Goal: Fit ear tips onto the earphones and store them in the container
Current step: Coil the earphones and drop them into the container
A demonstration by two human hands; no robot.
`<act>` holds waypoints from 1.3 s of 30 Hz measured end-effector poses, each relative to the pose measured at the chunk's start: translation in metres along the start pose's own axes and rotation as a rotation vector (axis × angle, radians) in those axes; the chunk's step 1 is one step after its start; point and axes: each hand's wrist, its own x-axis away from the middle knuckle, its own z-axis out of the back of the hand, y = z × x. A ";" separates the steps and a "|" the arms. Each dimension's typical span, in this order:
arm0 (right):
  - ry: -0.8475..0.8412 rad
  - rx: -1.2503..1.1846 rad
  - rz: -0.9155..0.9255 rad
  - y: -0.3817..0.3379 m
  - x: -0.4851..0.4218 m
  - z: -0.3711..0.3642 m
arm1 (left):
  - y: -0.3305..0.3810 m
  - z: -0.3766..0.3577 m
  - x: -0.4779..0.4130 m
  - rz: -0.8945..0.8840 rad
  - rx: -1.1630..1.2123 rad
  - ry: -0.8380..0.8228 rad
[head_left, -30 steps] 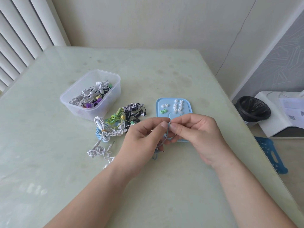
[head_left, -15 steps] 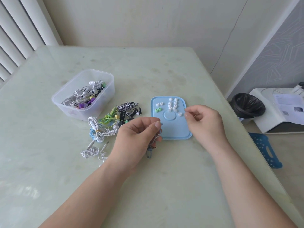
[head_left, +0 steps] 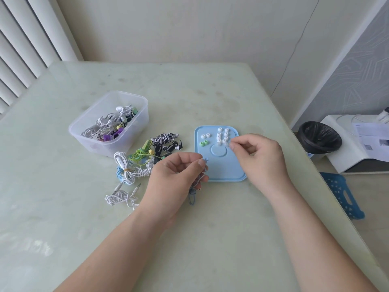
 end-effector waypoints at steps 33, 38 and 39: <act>-0.231 -0.670 -0.156 -0.031 0.034 -0.022 | -0.005 0.004 0.000 -0.143 -0.095 0.028; -0.232 -0.673 -0.164 -0.030 0.036 -0.026 | -0.003 0.005 0.001 -0.171 -0.128 0.029; -0.231 -0.675 -0.155 -0.029 0.036 -0.026 | -0.002 0.005 0.001 -0.183 -0.149 0.028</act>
